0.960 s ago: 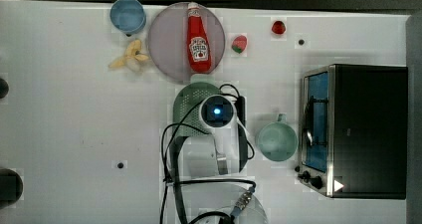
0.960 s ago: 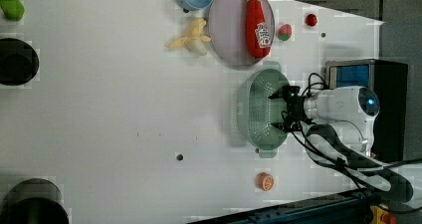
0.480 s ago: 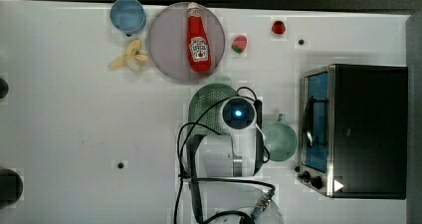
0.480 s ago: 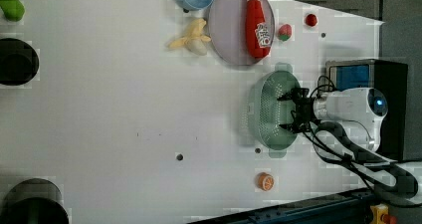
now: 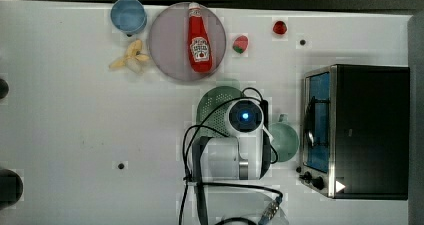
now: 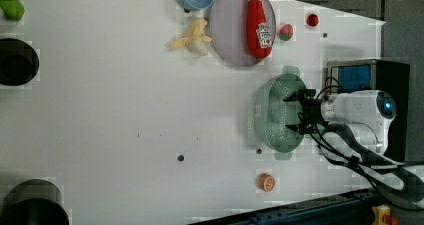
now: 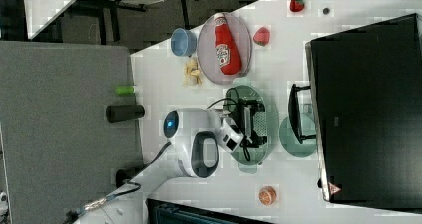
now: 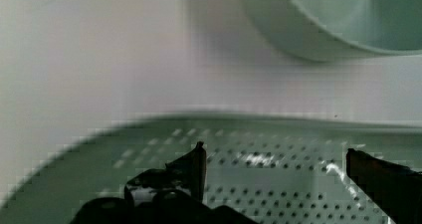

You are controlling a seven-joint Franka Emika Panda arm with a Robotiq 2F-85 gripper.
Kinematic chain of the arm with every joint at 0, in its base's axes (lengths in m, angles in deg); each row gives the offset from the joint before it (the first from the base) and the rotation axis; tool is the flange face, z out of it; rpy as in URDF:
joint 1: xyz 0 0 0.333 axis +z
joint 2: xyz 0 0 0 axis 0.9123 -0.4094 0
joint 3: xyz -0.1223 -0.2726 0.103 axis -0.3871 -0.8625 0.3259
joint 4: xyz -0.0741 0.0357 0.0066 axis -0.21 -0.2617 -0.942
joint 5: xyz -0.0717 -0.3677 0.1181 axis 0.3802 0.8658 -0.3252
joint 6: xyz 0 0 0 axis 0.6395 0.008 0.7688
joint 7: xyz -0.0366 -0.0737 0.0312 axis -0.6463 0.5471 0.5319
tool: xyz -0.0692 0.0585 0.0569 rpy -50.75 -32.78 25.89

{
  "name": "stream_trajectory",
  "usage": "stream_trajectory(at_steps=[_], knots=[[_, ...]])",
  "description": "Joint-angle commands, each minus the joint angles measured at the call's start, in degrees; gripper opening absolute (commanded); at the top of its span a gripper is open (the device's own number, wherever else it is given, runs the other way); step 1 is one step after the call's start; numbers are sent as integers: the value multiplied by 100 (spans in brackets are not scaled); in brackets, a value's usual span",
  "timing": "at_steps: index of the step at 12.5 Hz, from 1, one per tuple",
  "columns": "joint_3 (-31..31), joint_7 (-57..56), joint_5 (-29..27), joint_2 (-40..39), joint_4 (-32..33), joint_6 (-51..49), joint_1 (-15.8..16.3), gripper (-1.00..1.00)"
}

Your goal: Drag strainer left to right.

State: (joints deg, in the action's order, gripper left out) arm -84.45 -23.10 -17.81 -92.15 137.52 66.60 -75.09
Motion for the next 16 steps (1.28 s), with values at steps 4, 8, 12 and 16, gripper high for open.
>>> stream_trajectory(at_steps=[4, 8, 12, 16], knots=[[502, -1917, -245, 2063, -300, -1677, 111, 100], [515, -3100, -1232, 3475, -939, -3880, 110, 100], [475, -4261, -1294, 4292, -1701, -5340, 105, 100], [446, -4264, -1362, 4392, -2064, -6699, 115, 100]])
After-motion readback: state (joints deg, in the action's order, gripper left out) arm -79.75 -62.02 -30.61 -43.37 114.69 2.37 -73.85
